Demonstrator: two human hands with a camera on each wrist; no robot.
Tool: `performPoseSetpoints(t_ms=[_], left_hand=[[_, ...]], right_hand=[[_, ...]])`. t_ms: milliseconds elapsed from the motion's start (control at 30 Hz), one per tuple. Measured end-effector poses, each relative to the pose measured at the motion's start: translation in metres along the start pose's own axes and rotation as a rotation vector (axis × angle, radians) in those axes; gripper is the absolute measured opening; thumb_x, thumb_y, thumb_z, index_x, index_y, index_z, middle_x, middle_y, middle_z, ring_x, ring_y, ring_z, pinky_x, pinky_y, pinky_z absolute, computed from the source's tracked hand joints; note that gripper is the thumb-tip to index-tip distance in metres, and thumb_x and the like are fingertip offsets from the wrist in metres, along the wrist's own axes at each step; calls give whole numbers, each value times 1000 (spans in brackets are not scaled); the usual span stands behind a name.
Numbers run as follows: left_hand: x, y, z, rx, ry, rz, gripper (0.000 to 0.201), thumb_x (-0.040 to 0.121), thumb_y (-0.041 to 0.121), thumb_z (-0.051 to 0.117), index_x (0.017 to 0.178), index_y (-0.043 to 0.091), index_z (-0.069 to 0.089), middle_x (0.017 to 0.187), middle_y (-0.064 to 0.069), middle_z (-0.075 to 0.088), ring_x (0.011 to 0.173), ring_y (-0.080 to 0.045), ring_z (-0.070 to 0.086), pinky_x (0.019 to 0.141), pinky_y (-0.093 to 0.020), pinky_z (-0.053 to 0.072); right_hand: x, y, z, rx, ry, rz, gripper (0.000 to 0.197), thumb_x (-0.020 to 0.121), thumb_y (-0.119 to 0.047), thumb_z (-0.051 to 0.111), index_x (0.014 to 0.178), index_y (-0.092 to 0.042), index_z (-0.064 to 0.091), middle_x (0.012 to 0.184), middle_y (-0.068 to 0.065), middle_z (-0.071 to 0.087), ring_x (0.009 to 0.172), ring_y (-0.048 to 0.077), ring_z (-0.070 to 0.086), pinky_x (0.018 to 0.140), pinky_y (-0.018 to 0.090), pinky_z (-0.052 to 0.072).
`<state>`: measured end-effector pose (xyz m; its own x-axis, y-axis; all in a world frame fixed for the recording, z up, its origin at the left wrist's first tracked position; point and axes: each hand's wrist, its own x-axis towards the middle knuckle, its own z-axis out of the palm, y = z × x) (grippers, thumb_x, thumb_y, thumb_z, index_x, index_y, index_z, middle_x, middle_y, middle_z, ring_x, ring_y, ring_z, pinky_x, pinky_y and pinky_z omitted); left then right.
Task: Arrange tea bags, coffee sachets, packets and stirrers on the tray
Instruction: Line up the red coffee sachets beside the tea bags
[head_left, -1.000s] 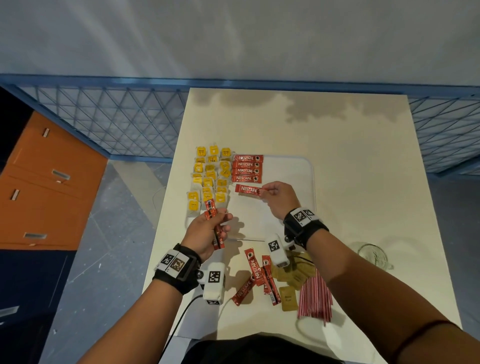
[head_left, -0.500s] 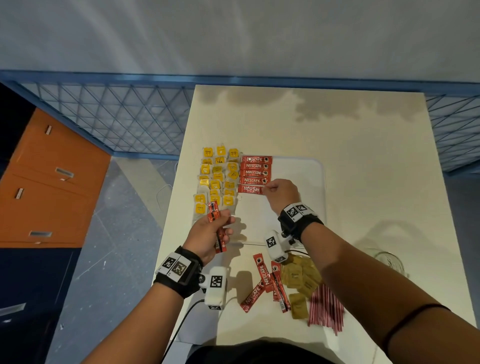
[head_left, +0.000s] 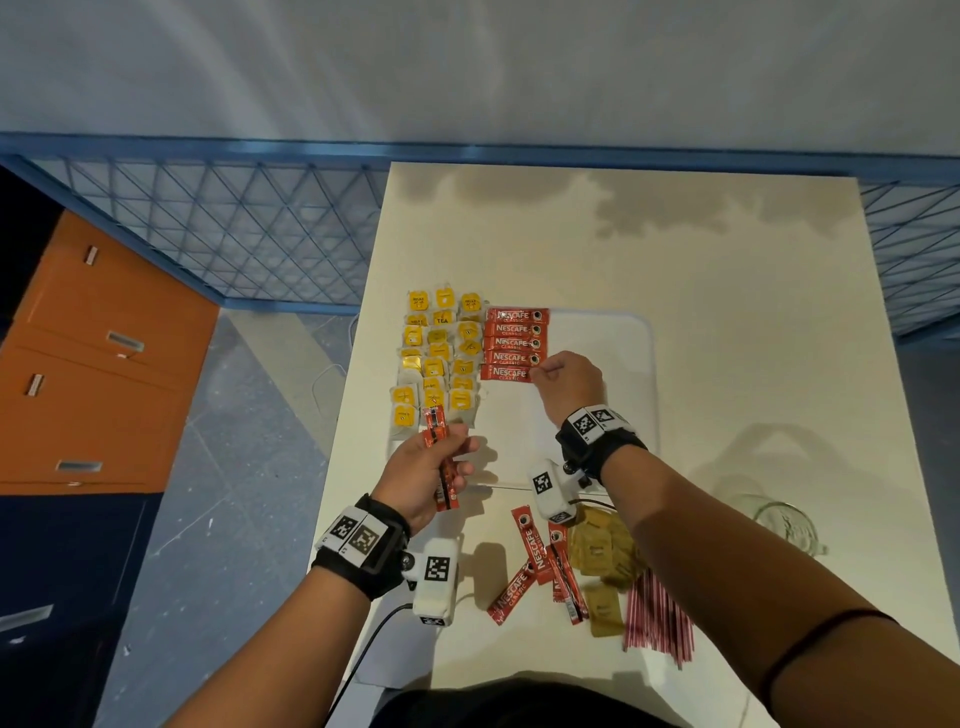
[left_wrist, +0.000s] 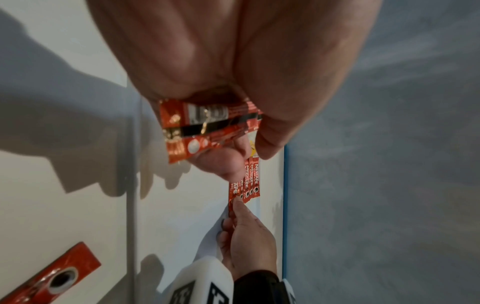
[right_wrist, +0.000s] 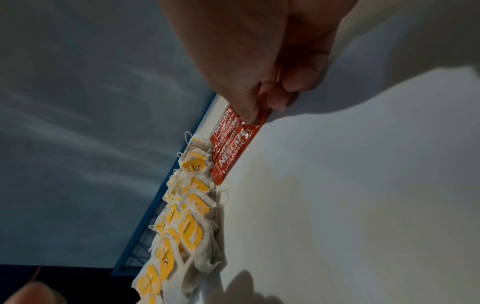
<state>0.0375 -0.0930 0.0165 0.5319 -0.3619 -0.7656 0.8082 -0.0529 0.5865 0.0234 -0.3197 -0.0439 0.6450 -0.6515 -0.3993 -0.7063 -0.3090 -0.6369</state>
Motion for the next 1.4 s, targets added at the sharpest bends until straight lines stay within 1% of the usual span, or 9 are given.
performPoseSetpoints(t_ms=[167, 433, 533, 733, 833, 1000, 1133, 1267, 1400], left_hand=[[-2, 1, 2, 14, -30, -7, 31, 101, 12, 58, 129, -1, 59, 92, -10, 75, 62, -19, 62, 51, -24, 53], [-8, 4, 7, 99, -167, -39, 28, 101, 1, 49, 125, 5, 62, 95, -15, 71, 63, -21, 63, 45, -25, 47], [-11, 1, 8, 187, -238, -28, 26, 105, 3, 45, 124, 8, 62, 91, -12, 69, 63, -18, 64, 46, -24, 47], [-21, -5, 15, 369, -332, -34, 23, 105, 7, 48, 123, 12, 61, 90, -7, 70, 62, -19, 63, 43, -23, 43], [-22, -12, 16, 479, -343, -27, 27, 96, 21, 61, 122, 14, 65, 91, -9, 70, 63, -25, 53, 43, -24, 31], [-30, -18, 20, 453, -327, -8, 19, 100, 27, 61, 111, 14, 69, 88, -9, 68, 60, -19, 54, 41, -21, 30], [-29, -21, 16, 329, -226, -8, 64, 92, 62, 56, 112, 2, 65, 80, -7, 60, 55, -15, 46, 38, -18, 25], [-30, -22, 15, 216, -163, 18, 42, 104, 38, 52, 118, 1, 63, 74, -1, 57, 51, -12, 42, 38, -17, 23], [-28, -26, 15, 183, -41, 76, 20, 103, 17, 56, 111, 5, 69, 79, -5, 57, 54, -13, 44, 37, -18, 23]], right_hand=[[-1, 0, -1, 2, 24, 2, 15, 93, -37, 72, 84, -32, 61, 85, -14, 67, 85, 15, 68, 78, 30, 55], [-15, -7, -12, 46, -10, -31, 18, 97, -43, 67, 99, -26, 66, 88, -13, 65, 81, 10, 62, 62, 22, 41], [-28, -14, -19, 106, -132, -140, 17, 96, -38, 68, 98, -22, 74, 90, -14, 68, 78, -1, 59, 64, 19, 41], [-62, -18, -35, 173, -477, -309, 24, 95, -46, 68, 93, -25, 81, 85, -5, 74, 82, 15, 67, 80, 35, 55], [-75, -13, -38, 100, -600, -364, 26, 92, -51, 68, 94, -28, 81, 91, 4, 76, 85, 23, 69, 86, 44, 56], [-97, -10, -54, 202, -673, -340, 17, 101, -27, 65, 101, -13, 75, 72, -5, 73, 63, 7, 66, 67, 25, 52], [-106, -2, -65, 277, -648, -315, 15, 103, -26, 63, 100, -16, 73, 73, -3, 69, 57, 9, 55, 60, 37, 44], [-111, 3, -76, 302, -595, -317, 14, 102, -25, 64, 100, -18, 75, 86, 0, 76, 59, 8, 58, 63, 32, 48], [-114, 9, -83, 306, -529, -307, 17, 101, -26, 66, 99, -15, 79, 82, -5, 76, 57, 6, 55, 61, 23, 46]])
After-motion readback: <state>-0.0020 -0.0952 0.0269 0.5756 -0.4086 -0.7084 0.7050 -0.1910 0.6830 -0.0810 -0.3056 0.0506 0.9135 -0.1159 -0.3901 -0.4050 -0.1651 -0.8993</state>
